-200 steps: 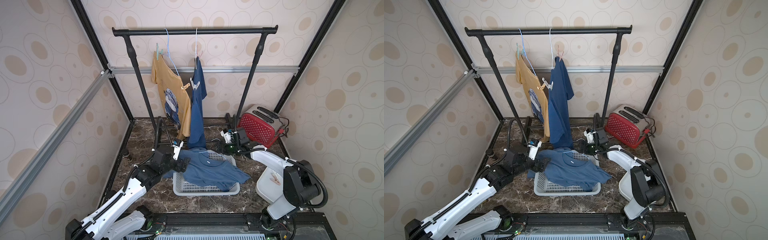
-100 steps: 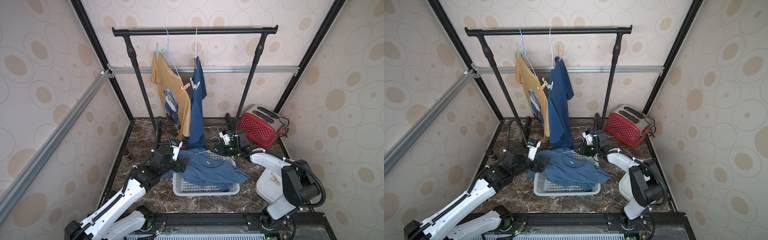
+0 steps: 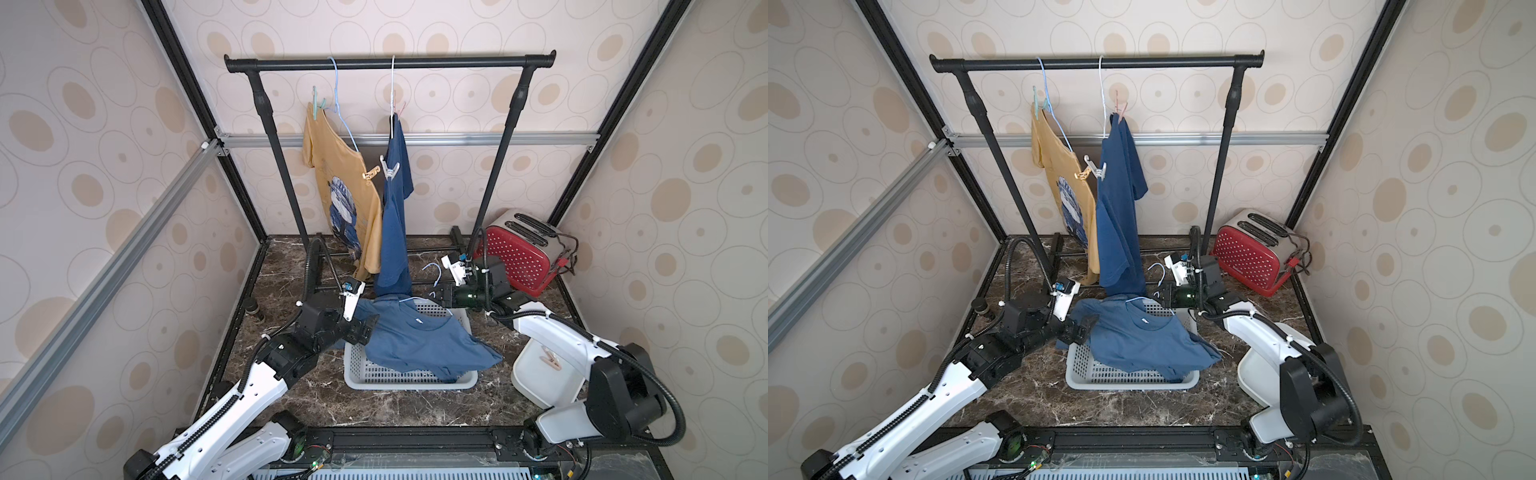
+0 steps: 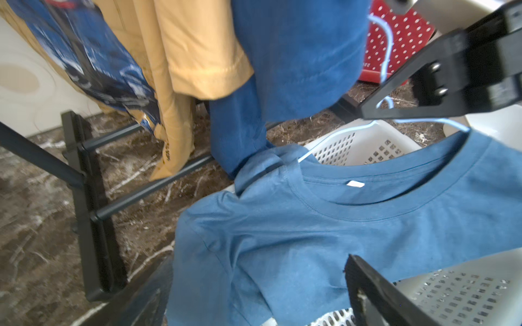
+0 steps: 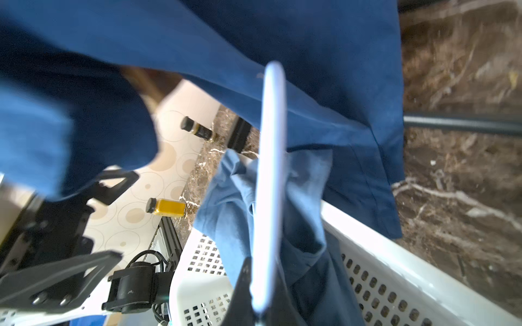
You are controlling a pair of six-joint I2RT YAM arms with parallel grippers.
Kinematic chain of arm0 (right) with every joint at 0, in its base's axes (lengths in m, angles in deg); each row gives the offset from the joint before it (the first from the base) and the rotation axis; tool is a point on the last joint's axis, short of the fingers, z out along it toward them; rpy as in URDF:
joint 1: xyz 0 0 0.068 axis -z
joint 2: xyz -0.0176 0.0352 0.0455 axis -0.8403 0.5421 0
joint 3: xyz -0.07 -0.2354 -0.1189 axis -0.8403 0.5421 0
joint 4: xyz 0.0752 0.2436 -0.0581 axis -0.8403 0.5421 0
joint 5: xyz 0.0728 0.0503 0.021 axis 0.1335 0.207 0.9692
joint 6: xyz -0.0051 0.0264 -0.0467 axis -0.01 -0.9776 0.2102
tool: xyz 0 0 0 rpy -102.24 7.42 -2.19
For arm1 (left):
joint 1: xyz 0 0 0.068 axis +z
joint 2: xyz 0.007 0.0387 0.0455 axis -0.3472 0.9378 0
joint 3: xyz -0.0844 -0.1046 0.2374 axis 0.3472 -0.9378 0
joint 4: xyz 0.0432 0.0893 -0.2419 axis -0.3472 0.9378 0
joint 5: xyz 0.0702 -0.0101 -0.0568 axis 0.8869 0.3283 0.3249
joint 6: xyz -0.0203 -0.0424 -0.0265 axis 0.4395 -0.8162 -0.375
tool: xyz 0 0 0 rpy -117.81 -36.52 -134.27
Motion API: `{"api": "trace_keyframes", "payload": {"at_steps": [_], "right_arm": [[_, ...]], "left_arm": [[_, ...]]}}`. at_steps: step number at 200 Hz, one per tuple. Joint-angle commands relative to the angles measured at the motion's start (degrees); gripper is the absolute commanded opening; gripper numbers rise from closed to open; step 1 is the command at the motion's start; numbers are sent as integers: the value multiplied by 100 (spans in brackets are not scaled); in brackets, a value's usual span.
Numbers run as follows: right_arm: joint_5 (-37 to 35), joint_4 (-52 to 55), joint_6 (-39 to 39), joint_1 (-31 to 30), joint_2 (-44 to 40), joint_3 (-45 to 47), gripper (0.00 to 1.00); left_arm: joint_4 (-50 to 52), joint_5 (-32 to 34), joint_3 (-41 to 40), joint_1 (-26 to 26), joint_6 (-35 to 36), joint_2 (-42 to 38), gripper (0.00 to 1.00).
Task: Remove the clothespins securing t-shirts to the hanger
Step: Pick up the hanger from the basket, then remove the T-shirt from the hanger.
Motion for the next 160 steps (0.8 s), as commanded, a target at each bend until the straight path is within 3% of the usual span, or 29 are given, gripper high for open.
{"api": "trace_keyframes", "payload": {"at_steps": [1, 41, 82, 160], "right_arm": [[227, 77, 508, -40, -601, 60, 0], [517, 603, 1443, -43, -1454, -209, 0], [1141, 1538, 2115, -44, -1545, -800, 0], [1379, 1867, 2522, -47, -1742, -1141, 0]], "left_arm": [[-187, 183, 96, -24, 559, -208, 97], [-106, 164, 179, -29, 1532, -442, 99], [35, 297, 381, -4, 2461, -231, 99], [138, -591, 477, 683, 2921, 238, 91]]}}
